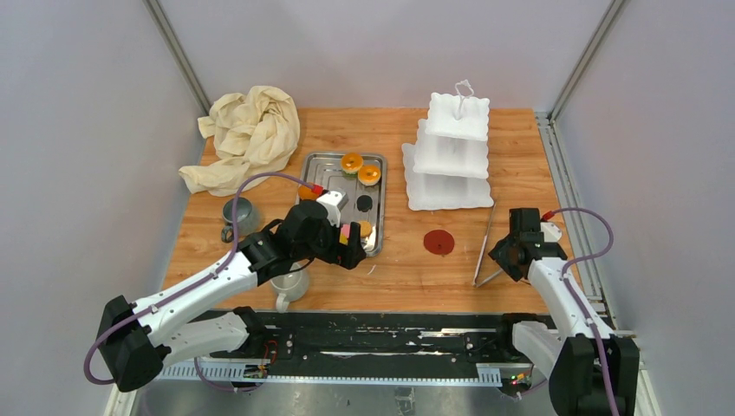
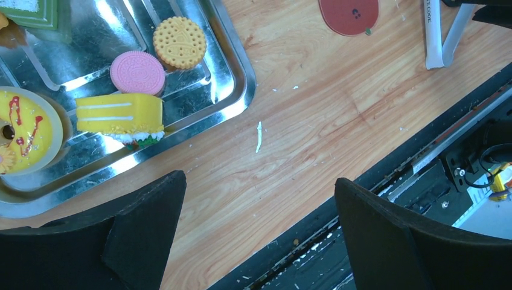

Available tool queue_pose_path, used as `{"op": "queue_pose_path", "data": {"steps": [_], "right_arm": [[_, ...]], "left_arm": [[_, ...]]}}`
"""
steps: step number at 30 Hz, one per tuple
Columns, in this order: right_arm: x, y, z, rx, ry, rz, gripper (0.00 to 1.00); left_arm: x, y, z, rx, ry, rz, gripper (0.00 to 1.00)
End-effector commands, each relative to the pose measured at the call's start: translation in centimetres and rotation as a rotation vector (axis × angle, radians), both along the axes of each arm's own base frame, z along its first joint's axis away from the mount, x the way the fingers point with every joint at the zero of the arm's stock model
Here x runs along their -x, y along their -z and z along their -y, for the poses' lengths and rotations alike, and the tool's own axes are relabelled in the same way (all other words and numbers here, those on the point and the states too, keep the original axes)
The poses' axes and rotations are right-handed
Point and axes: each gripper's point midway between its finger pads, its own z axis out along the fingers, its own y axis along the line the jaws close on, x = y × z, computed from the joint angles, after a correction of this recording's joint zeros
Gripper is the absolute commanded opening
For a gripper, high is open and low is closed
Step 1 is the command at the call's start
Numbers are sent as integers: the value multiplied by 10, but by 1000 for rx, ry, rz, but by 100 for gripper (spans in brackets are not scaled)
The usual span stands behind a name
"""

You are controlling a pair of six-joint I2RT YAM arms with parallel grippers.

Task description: Serve the afternoon tea

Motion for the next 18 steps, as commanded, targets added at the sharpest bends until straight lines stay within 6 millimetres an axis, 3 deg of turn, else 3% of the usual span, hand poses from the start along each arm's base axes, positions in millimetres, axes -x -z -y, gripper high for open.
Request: {"op": "queue_pose_path", "data": {"steps": [1,5,12,18], "right_arm": [[-7,9,4,-15,7,11,46],[-3,18,6,-17,16,5,38],[5,31,8,-33,18,-16,35],[5,21,16,2,23,-8,8]], "left_arm": [[-3,-14,6,48,4,27,98],[-5,-16,7,50,2,32,98],[-4,-16,14,58,30,15,98],[-2,-21,18,68,54,17,98]]}}
